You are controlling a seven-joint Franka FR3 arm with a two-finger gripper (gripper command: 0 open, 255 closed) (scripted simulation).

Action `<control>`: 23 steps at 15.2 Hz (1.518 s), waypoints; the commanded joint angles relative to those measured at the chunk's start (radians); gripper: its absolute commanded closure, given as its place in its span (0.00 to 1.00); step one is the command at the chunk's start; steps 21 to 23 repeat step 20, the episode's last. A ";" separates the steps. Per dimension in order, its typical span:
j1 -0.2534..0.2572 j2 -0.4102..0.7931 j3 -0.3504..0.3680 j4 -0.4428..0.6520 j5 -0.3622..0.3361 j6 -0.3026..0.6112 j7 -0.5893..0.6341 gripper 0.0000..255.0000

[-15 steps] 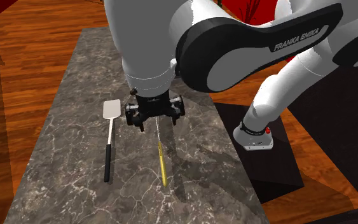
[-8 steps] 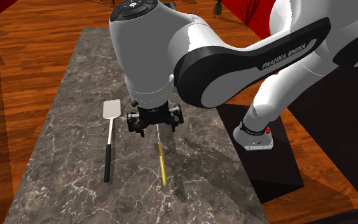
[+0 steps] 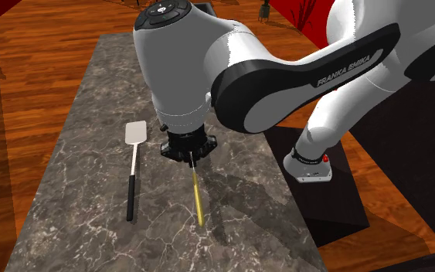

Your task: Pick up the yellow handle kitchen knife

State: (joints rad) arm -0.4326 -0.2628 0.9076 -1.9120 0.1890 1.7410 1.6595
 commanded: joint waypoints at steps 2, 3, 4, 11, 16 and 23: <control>0.000 0.000 0.000 0.000 0.000 0.000 0.000 1.00; 0.000 -0.001 -0.001 -0.002 0.001 0.001 -0.001 1.00; 0.000 -0.001 -0.002 0.011 0.000 -0.012 -0.001 1.00; -0.008 0.014 -0.006 0.115 -0.014 -0.105 0.009 1.00; -0.015 0.035 -0.001 0.197 -0.030 -0.172 0.021 1.00; -0.018 0.047 0.003 0.235 -0.039 -0.201 0.028 1.00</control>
